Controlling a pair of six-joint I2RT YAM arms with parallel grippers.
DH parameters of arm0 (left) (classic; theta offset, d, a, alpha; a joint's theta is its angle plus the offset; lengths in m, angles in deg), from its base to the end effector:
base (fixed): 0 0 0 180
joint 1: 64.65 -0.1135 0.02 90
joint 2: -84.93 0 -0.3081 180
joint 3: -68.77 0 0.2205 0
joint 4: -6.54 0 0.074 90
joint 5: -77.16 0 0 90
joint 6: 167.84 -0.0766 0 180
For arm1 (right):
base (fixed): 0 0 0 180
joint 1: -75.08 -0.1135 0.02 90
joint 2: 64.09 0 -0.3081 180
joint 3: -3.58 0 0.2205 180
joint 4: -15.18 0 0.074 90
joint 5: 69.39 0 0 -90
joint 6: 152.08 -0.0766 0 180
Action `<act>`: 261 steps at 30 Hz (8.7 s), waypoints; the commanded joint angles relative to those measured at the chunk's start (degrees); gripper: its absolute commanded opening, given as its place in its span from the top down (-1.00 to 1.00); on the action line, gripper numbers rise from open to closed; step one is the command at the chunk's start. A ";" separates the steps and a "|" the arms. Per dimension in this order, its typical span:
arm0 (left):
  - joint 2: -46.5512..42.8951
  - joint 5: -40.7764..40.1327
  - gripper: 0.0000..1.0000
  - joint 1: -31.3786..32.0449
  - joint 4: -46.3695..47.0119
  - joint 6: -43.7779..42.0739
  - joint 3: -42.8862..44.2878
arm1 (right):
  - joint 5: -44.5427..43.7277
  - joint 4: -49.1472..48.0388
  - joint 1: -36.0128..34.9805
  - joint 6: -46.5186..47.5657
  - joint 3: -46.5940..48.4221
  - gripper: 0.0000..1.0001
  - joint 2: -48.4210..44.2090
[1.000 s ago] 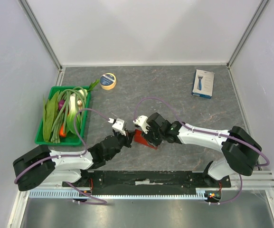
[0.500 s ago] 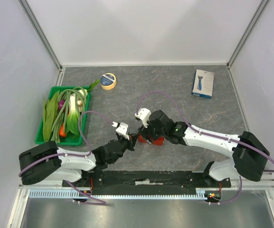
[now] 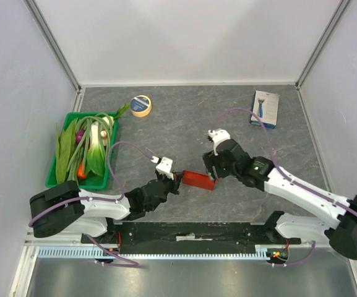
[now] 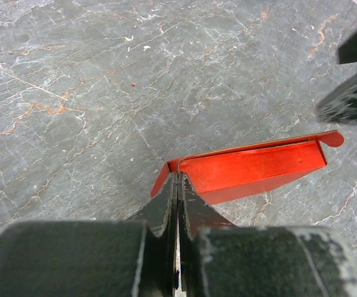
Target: Fold the paper box
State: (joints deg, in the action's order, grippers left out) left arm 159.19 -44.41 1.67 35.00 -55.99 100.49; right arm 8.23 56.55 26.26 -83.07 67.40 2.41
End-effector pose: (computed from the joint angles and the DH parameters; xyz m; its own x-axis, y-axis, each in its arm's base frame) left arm 0.1307 -0.1982 0.2271 -0.3052 -0.0936 -0.9477 0.4985 0.8322 -0.2428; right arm 0.1601 0.1581 0.2823 -0.6544 -0.2167 -0.7244 -0.4277 0.8962 0.1183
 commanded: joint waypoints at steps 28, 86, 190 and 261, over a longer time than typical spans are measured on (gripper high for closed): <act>1.33 -2.62 0.96 1.79 -12.08 -0.84 2.10 | 9.93 13.53 2.32 0.78 3.39 0.45 1.70; 3.53 -4.37 0.96 4.43 -11.47 -1.90 2.88 | 26.88 -13.36 13.75 -36.92 -14.01 1.00 -7.70; 3.70 -6.83 0.96 5.31 -12.52 -0.32 2.01 | 25.39 -4.15 15.07 -19.97 -13.84 1.00 -6.38; 9.68 -13.87 0.96 7.59 -6.02 0.39 -0.10 | -25.41 1.22 -24.04 13.17 2.59 -0.11 14.18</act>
State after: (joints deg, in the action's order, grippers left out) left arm 166.65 -60.70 8.43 40.18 -53.33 102.28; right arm -16.84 57.01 4.52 -72.06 68.10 13.47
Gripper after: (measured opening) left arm 0.023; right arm 0.592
